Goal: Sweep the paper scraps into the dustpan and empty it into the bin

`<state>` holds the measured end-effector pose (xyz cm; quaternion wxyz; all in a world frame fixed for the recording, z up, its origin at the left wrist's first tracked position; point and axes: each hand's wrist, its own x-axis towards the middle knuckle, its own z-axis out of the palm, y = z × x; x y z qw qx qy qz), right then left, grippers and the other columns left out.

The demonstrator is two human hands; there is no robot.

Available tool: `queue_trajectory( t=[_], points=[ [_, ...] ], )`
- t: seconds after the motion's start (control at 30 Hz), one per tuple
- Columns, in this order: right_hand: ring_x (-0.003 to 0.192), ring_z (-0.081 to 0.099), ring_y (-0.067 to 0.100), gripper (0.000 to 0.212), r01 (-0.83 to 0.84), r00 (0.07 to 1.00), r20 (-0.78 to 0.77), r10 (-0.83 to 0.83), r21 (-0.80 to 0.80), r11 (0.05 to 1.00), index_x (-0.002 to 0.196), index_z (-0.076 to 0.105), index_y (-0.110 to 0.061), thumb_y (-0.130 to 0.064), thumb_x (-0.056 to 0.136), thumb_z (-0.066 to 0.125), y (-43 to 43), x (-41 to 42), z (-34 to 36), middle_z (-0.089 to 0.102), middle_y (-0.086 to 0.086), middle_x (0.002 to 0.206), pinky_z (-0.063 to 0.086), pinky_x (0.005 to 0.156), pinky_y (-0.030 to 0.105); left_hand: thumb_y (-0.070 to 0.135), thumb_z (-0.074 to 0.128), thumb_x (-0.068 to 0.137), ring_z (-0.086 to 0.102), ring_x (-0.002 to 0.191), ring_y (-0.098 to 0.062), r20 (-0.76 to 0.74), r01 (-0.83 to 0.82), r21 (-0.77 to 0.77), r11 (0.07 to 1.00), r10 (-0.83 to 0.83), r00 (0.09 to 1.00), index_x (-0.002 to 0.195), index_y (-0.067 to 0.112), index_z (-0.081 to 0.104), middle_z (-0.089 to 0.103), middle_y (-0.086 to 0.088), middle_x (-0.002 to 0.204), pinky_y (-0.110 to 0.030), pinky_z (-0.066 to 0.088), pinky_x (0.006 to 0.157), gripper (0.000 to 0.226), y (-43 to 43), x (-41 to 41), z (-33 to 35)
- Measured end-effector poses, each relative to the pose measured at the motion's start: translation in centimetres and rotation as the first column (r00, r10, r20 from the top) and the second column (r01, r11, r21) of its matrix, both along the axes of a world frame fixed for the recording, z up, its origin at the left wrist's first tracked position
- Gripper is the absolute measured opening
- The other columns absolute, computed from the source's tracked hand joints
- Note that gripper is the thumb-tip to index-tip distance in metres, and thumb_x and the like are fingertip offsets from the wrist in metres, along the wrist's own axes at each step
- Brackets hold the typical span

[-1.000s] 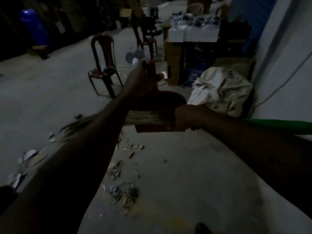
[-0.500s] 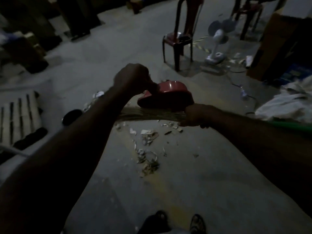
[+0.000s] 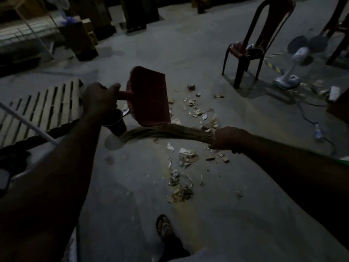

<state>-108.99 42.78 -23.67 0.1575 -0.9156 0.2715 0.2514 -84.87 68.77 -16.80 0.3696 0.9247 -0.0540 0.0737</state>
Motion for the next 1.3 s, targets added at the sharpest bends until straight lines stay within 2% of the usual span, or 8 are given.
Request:
queue_trajectory(
  t=[0.2, 0.33, 0.47, 0.57, 0.67, 0.87, 1.1, 1.3],
  points=[
    [0.064, 0.055, 0.017, 0.042, 0.193, 0.980, -0.063, -0.189, 0.059, 0.979, 0.115, 0.054, -0.011, -0.047, 0.095, 0.061, -1.4, 6.9, -3.2, 0.049, 0.003, 0.082, 0.055, 0.061, 0.032, 0.041, 0.069, 0.084, 0.050, 0.059, -0.020, -0.336, 0.119, 0.255, 0.960, -0.027, 0.941, 0.110, 0.018, 0.070, 0.057, -0.009, 0.081, -0.025, 0.041, 0.052, 0.035, 3.8, 10.3, -8.5],
    [0.059, 0.057, 0.024, 0.049, 0.347, 0.938, -0.083, -0.337, 0.170, 0.922, 0.116, 0.058, -0.005, -0.046, 0.092, 0.065, -1.1, 10.9, -8.9, 0.057, 0.010, 0.079, 0.053, 0.057, 0.035, 0.044, 0.082, 0.067, 0.055, 0.059, -0.018, -0.547, 0.222, 0.295, 0.929, -0.026, 0.837, 0.066, 0.015, 0.064, 0.066, -0.015, 0.077, -0.024, 0.045, 0.055, 0.034, 2.5, 12.1, -16.4],
    [0.057, 0.063, 0.028, 0.054, 0.460, 0.888, -0.144, -0.437, 0.241, 0.855, 0.121, 0.056, -0.008, -0.049, 0.088, 0.068, -1.1, 12.2, -17.5, 0.060, 0.012, 0.088, 0.052, 0.048, 0.030, 0.039, 0.075, 0.079, 0.056, 0.054, -0.009, -0.758, 0.306, 0.186, 0.934, -0.062, 0.650, 0.103, 0.020, 0.074, 0.064, 0.002, 0.066, -0.016, 0.040, 0.045, 0.031, 1.1, 9.5, -24.7],
    [0.067, 0.068, 0.030, 0.060, 0.473, 0.876, -0.239, -0.420, 0.251, 0.844, 0.128, 0.050, -0.008, -0.054, 0.091, 0.062, -2.0, 11.3, -24.7, 0.054, 0.010, 0.089, 0.060, 0.056, 0.038, 0.034, 0.066, 0.088, 0.054, 0.057, -0.007, -0.864, 0.068, 0.034, 0.997, -0.005, 0.503, 0.136, 0.032, 0.051, 0.056, 0.005, 0.066, -0.011, 0.040, 0.051, 0.050, 0.8, 6.2, -32.9],
    [0.073, 0.067, 0.031, 0.066, 0.477, 0.865, -0.314, -0.391, 0.277, 0.834, 0.135, 0.046, -0.007, -0.056, 0.093, 0.058, -3.8, 9.4, -32.2, 0.055, 0.013, 0.104, 0.061, 0.066, 0.043, 0.029, 0.070, 0.086, 0.060, 0.057, -0.017, -0.861, 0.011, 0.148, 0.989, 0.123, 0.494, 0.100, -0.001, 0.067, 0.064, -0.009, 0.072, -0.022, 0.051, 0.048, 0.033, 1.7, 1.6, -41.0],
    [0.069, 0.066, 0.029, 0.064, 0.461, 0.862, -0.378, -0.338, 0.306, 0.833, 0.133, 0.049, -0.006, -0.054, 0.092, 0.060, -5.7, 7.8, -45.2, 0.054, 0.009, 0.093, 0.060, 0.063, 0.041, -0.002, 0.063, 0.084, 0.057, 0.063, -0.024, -0.915, -0.139, 0.138, 0.981, 0.180, 0.361, 0.072, -0.004, 0.062, 0.061, -0.018, 0.074, -0.028, 0.045, 0.059, 0.012, 1.4, -5.9, -54.0],
    [0.069, 0.065, 0.028, 0.066, 0.386, 0.897, -0.329, -0.296, 0.254, 0.887, 0.127, 0.046, -0.011, -0.063, 0.089, 0.057, -5.8, 5.4, -58.1, 0.058, 0.012, 0.105, 0.057, 0.051, 0.036, 0.014, 0.052, 0.098, 0.055, 0.070, -0.021, -0.915, -0.455, 0.010, 0.890, 0.192, 0.356, 0.091, 0.006, 0.057, 0.056, -0.014, 0.078, -0.032, 0.049, 0.069, 0.012, 2.8, -11.0, -63.5],
    [0.072, 0.069, 0.030, 0.078, 0.414, 0.884, -0.318, -0.343, 0.191, 0.890, 0.137, 0.046, -0.013, -0.072, 0.086, 0.054, -7.0, 1.8, -62.8, 0.064, 0.014, 0.112, 0.062, 0.063, 0.046, 0.014, 0.052, 0.098, 0.054, 0.067, -0.022, -0.891, -0.442, 0.139, 0.886, 0.307, 0.336, 0.104, 0.004, 0.056, 0.056, -0.015, 0.077, -0.016, 0.050, 0.045, 0.013, 11.3, -13.0, -66.5]
  ],
)
